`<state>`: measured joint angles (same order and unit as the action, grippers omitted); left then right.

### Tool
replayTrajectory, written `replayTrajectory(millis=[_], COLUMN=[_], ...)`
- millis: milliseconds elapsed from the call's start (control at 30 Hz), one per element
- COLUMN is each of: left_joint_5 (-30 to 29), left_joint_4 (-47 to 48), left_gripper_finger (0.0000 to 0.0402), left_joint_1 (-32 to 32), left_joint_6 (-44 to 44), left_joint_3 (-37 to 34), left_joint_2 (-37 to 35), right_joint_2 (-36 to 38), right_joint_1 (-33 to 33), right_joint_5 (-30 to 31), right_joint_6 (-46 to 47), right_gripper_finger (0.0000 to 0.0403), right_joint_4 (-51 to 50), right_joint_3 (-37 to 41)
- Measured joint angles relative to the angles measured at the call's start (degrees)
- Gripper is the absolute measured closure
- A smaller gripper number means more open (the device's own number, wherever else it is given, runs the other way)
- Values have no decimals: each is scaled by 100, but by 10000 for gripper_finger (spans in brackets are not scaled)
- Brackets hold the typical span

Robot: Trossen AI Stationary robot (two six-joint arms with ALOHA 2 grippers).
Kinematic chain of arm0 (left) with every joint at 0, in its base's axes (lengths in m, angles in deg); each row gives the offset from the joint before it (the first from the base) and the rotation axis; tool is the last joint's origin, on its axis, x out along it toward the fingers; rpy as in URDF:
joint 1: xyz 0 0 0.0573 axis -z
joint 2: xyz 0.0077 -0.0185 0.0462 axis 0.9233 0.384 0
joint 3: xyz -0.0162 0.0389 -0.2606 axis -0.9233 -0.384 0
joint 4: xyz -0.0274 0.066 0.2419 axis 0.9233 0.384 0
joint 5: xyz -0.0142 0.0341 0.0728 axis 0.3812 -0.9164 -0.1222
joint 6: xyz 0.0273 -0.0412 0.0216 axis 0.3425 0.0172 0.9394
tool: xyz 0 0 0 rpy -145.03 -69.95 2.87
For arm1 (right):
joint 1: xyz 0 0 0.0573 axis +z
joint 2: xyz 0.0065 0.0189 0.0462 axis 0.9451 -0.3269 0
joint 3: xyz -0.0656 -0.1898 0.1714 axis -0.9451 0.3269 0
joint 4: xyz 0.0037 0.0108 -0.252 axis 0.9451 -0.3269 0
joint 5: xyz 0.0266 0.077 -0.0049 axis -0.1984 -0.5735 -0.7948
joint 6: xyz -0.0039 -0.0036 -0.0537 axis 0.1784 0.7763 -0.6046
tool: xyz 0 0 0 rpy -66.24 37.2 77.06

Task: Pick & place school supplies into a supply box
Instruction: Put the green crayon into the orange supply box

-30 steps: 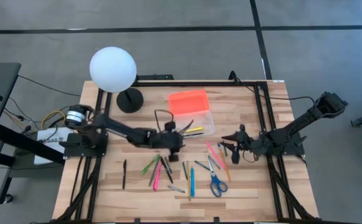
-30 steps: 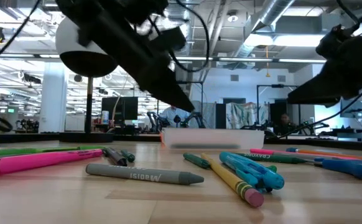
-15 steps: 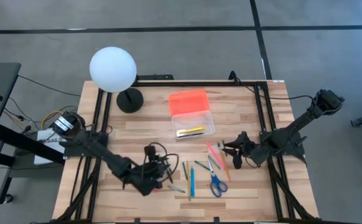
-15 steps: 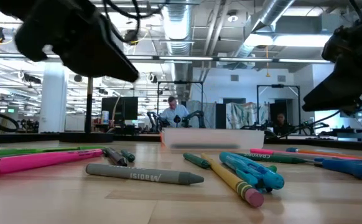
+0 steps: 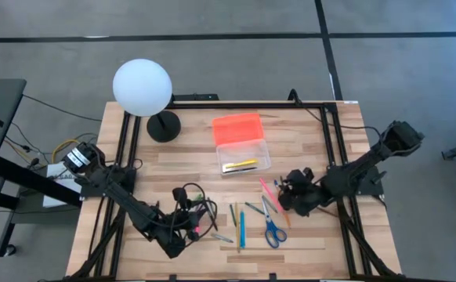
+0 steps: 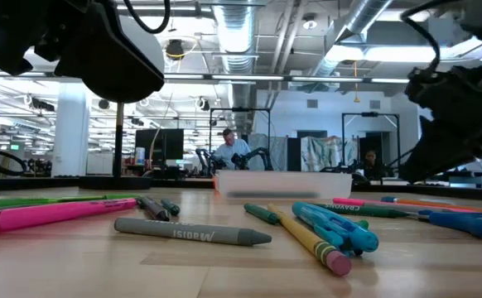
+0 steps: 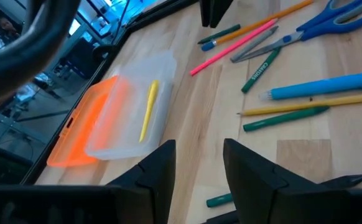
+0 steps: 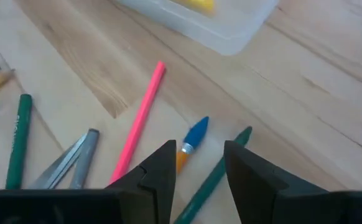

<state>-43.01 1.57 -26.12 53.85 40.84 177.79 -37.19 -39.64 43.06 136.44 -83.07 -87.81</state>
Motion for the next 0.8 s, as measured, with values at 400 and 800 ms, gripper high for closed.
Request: replayTrajectory(millis=[400, 800], left_joint_5=[-2, -6], left_joint_4=[136, 223], left_gripper_finger=[272, 272], left_joint_1=[-4, -27], left_joint_6=[-129, -263], left_joint_3=[0, -52], left_joint_2=[0, 2], right_joint_2=[-1002, -925], right_joint_1=[-294, -446], right_joint_5=[-861, -1622], right_joint_6=[420, 117], right_gripper_finger=[276, 276], right_joint_4=[-1295, -1601], right_joint_3=[-759, -790])
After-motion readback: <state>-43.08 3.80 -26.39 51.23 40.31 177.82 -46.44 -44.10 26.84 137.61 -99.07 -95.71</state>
